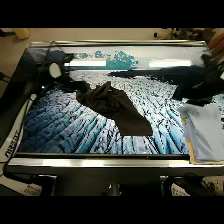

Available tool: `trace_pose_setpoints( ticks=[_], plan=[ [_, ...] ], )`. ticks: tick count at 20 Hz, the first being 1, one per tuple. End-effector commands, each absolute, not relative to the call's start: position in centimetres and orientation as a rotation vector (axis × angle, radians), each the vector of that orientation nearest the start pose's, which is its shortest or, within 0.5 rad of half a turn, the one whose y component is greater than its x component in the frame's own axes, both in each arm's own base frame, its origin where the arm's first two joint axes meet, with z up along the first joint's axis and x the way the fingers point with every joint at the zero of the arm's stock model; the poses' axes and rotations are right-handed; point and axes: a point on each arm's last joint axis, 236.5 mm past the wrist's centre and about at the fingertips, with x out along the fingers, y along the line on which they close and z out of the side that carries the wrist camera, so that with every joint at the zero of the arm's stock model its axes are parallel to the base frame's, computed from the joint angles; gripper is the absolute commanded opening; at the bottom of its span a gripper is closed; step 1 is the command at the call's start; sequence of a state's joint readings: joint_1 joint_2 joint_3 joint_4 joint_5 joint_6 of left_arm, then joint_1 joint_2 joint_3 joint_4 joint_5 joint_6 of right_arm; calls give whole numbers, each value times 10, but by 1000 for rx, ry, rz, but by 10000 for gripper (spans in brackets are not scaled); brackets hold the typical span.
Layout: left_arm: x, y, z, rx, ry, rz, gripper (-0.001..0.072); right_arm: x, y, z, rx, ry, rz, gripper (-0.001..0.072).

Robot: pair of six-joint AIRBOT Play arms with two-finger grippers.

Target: Fold the shirts.

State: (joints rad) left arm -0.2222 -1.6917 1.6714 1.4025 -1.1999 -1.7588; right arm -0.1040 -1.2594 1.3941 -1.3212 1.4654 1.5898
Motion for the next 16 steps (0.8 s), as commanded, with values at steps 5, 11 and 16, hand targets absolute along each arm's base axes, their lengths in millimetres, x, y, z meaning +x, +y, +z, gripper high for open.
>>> trace_pose_setpoints(
  ticks=[5, 11, 16],
  plan=[
    [489, -109, -67, -593, 1348, -65, 672, 354, 69, 15, 414, 1526, 305, 684],
    [520, -165, -81, -687, 1233, -125, 395, 323, 72, -35, 441, 1635, 293, 712],
    [522, -172, -64, -627, 1194, -188, 26, 311, 81, -85, 520, 1661, 272, 711]
  ],
)
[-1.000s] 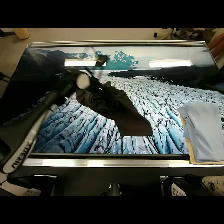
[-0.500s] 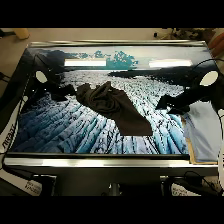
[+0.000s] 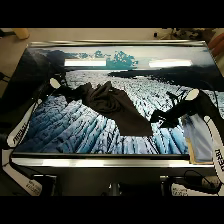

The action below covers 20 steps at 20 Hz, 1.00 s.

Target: Fold the shirts.

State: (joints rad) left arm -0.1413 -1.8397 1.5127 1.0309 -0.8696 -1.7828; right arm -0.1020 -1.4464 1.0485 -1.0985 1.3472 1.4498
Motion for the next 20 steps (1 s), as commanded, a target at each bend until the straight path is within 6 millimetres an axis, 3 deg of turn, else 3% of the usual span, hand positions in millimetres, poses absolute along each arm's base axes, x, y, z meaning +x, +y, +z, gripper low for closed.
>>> trace_pose_setpoints(
  ticks=[1, 4, 6, 7, 8, 9, 10, 11, 13, 15, 16, 18, 19, 20],
  plan=[
    [522, -171, -55, -611, 1180, -204, 26, 310, 88, -89, 551, 1665, 297, 711],
    [522, -175, -30, -581, 1138, -243, 26, 314, 98, -104, 612, 1675, 323, 709],
    [521, -180, -16, -575, 1116, -260, 26, 316, 106, -107, 665, 1683, 332, 620],
    [520, -183, -12, -571, 1110, -268, 26, 319, 111, -104, 701, 1672, 342, 481],
    [520, -183, -7, -572, 1101, -272, 26, 323, 116, -100, 729, 1657, 355, 223],
    [520, -184, 2, -569, 1086, -280, 27, 328, 122, -94, 762, 1639, 373, 26],
    [519, -184, 16, -564, 1061, -290, 26, 331, 126, -84, 770, 1630, 413, 27],
    [521, -182, 41, -534, 997, -317, 26, 338, 126, -66, 733, 1599, 461, 24],
    [526, -162, 120, -424, 804, -331, 25, 368, 118, -7, 599, 1439, 515, 24],
    [515, -123, 227, -273, 566, -282, 25, 407, 94, 90, 382, 1155, 476, 24],
    [499, -103, 285, -211, 440, -249, 25, 418, 78, 155, 284, 982, 417, 24],
    [445, -60, 393, -109, 199, -156, 26, 410, 43, 289, 153, 617, 257, 25],
    [411, -39, 433, -88, 103, -98, 25, 392, 29, 345, 135, 457, 179, 25],
    [381, -22, 459, -104, 38, -53, 25, 365, 18, 393, 148, 313, 118, 25]
  ],
)
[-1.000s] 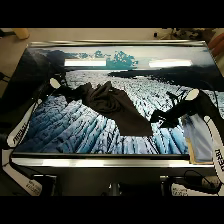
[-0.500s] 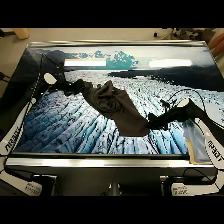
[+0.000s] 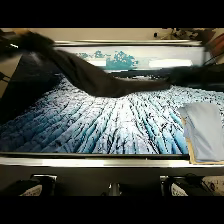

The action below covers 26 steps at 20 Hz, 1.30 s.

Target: Fold the shirts.

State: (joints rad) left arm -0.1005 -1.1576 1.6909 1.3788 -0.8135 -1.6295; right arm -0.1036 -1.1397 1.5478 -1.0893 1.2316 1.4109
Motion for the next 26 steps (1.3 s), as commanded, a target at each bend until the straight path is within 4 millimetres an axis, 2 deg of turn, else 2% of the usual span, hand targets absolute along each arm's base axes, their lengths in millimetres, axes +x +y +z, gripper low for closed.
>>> trace_pose_setpoints(
  ticks=[1, 2, 4, 6, 7, 9, 11, 12, 13, 15, 17, 19, 20, 22, 23, 24, 25, 26],
  plan=[
    [350, -15, 481, -135, -19, -40, 26, 340, 15, 425, 168, 211, 94, 25],
    [326, -17, 498, -150, -67, -57, 26, 316, 18, 448, 180, 136, 101, 25],
    [287, -34, 522, -164, -141, -134, 26, 283, 26, 473, 186, 52, 126, 25],
    [273, -41, 519, -156, -126, -163, 26, 267, 24, 495, 179, -37, 120, 25],
    [275, -39, 504, -143, -65, -149, 25, 264, 20, 504, 172, -77, 106, 25],
    [289, -32, 451, -106, 118, -100, 26, 268, 16, 517, 172, -135, 95, 25],
    [308, -29, 383, -76, 306, -65, 25, 292, 11, 515, 181, -136, 87, 25],
    [317, -29, 346, -66, 393, -58, 26, 313, 9, 507, 189, -112, 82, 26],
    [325, -31, 303, -62, 489, -52, 26, 337, 5, 494, 196, -79, 76, 26],
    [333, -36, 216, -90, 662, -46, 26, 398, 2, 453, 235, 24, 78, 26],
    [334, -50, 144, -163, 770, -66, 26, 467, 7, 392, 326, 156, 109, 27],
    [333, -67, 89, -282, 835, -88, 26, 528, 20, 305, 469, 343, 149, 27],
    [334, -75, 65, -336, 859, -98, 26, 548, 29, 264, 558, 438, 168, 27],
    [337, -86, 33, -416, 906, -97, 26, 571, 52, 187, 733, 628, 208, 37],
    [341, -88, 23, -430, 926, -92, 26, 575, 64, 160, 799, 704, 234, 140],
    [347, -89, 18, -437, 932, -88, 26, 573, 75, 140, 848, 775, 261, 335],
    [352, -89, 15, -436, 930, -85, 26, 567, 85, 128, 856, 836, 295, 570],
    [357, -89, 14, -437, 925, -81, 26, 554, 92, 121, 797, 887, 340, 695]
  ],
)
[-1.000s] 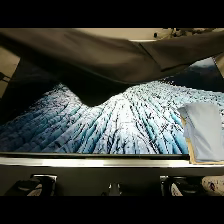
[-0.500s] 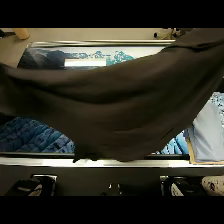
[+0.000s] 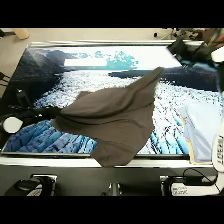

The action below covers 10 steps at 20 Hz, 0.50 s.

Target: Fold the shirts.

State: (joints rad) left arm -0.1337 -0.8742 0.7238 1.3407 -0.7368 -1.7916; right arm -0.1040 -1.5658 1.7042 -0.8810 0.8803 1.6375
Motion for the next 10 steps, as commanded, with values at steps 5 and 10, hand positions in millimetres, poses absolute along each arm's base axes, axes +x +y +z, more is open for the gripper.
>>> trace_pose_setpoints(
  ticks=[5, 10],
  plan=[
    [372, -68, -1, -393, 912, -28, 26, 406, 51, 37, 343, 1524, 200, 596],
    [367, -65, -17, -369, 969, -24, 26, 252, 97, -51, 478, 1769, 224, 648]
  ],
)
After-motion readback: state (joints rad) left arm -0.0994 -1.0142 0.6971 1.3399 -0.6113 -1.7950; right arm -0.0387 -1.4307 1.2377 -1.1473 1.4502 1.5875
